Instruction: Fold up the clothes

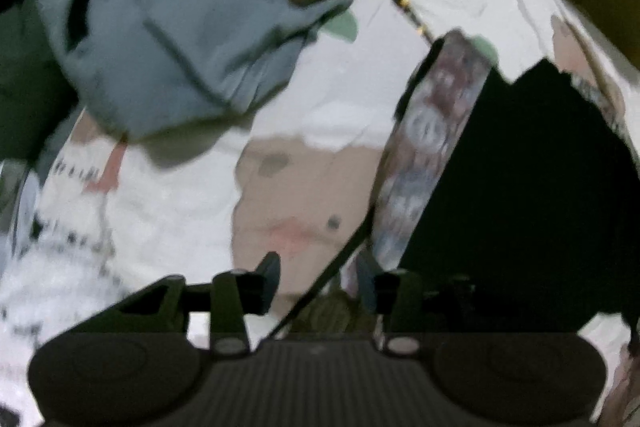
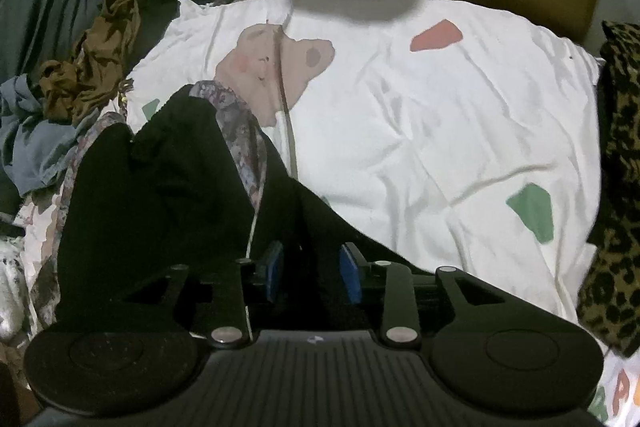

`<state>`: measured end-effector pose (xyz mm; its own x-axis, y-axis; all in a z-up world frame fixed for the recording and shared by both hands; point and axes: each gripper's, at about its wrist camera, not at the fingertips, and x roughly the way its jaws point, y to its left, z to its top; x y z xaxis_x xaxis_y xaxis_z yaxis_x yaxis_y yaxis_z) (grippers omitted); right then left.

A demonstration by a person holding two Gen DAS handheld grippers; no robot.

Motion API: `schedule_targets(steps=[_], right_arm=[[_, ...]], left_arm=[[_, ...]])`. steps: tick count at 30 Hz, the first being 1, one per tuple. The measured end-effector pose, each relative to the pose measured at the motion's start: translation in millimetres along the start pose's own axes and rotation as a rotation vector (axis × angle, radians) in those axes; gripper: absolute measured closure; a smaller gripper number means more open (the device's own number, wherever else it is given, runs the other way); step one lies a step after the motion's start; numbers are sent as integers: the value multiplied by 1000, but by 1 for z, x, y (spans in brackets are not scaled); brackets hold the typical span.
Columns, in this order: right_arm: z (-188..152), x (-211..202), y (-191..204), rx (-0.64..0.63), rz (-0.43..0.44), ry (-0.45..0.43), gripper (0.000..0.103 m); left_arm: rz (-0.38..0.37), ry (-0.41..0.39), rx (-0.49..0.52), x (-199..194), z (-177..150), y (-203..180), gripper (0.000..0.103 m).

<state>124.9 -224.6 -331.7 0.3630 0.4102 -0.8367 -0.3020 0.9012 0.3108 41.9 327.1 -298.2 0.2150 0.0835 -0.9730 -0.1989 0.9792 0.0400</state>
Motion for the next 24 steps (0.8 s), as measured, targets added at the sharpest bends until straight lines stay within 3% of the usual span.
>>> schedule_targets(steps=[15,24], right_arm=[[26,34,17,-18,54,58,65],[42,67,16,68,53,55,65]], left_arm=[[-70,-144,18,32,96,-47,56],[-103,-124,17,67,128,-66,52]])
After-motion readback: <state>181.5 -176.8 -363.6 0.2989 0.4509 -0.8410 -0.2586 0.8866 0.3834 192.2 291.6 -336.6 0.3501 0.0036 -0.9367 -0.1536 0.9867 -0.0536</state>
